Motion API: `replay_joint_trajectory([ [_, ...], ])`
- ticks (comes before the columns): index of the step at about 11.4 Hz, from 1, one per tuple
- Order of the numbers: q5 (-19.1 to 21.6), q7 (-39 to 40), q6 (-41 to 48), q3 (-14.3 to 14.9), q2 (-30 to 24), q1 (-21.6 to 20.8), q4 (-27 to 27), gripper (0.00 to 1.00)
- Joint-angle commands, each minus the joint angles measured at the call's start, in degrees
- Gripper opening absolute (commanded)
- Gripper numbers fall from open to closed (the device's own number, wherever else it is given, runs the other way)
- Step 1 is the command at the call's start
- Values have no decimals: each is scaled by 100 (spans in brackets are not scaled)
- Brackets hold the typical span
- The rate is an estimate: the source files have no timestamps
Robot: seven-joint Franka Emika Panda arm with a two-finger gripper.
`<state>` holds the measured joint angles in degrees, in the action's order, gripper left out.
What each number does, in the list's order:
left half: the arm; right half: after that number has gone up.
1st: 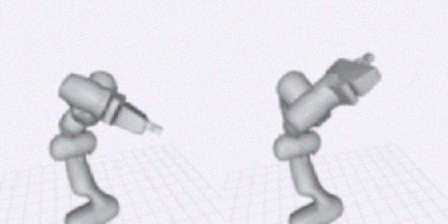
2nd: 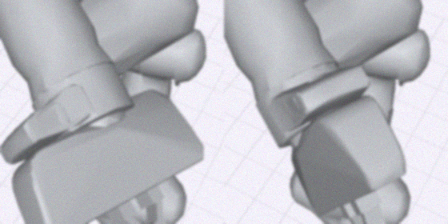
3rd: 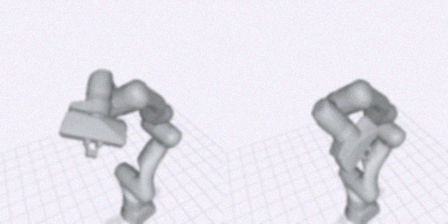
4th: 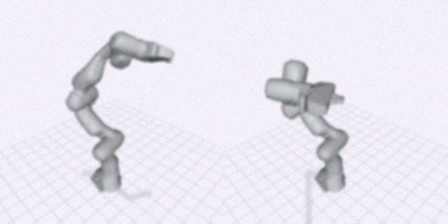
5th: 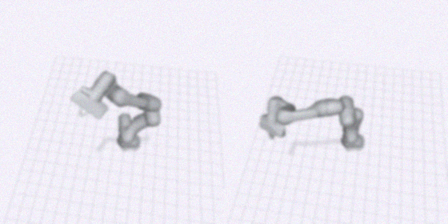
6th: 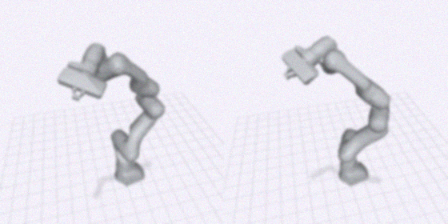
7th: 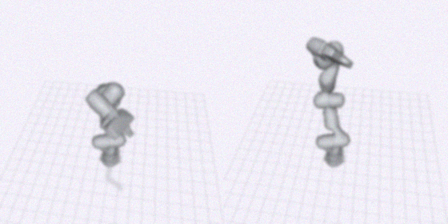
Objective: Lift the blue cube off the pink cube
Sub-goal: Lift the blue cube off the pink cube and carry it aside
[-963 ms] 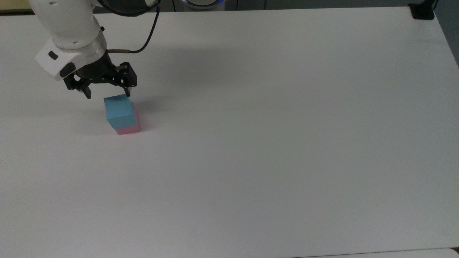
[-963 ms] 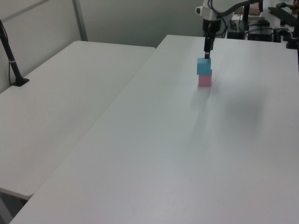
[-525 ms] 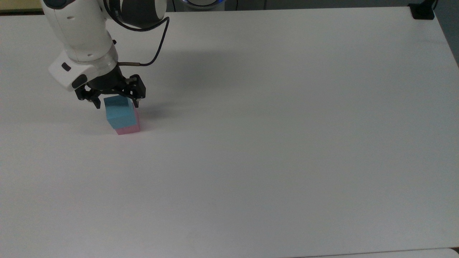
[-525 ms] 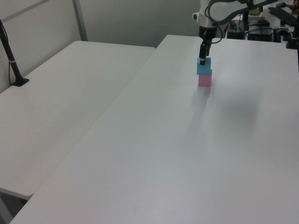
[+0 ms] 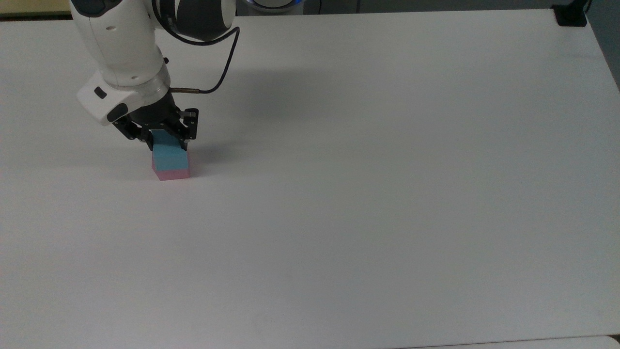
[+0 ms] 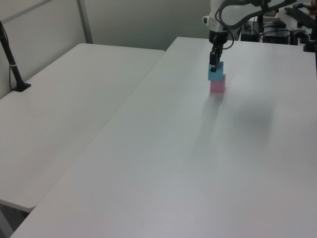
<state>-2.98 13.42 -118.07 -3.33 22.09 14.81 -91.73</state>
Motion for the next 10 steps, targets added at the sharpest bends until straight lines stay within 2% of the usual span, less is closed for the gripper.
replay_joint_trajectory([
  [1,-80,29,231,17,-327,144,-179,46],
  [3,-80,-6,1054,17,-582,189,-309,46],
  [4,-80,-6,1171,8,-888,267,-659,46],
  [6,-80,55,1129,17,-1477,303,-1441,46],
  [10,-246,563,1129,17,-2085,627,-2365,46],
])
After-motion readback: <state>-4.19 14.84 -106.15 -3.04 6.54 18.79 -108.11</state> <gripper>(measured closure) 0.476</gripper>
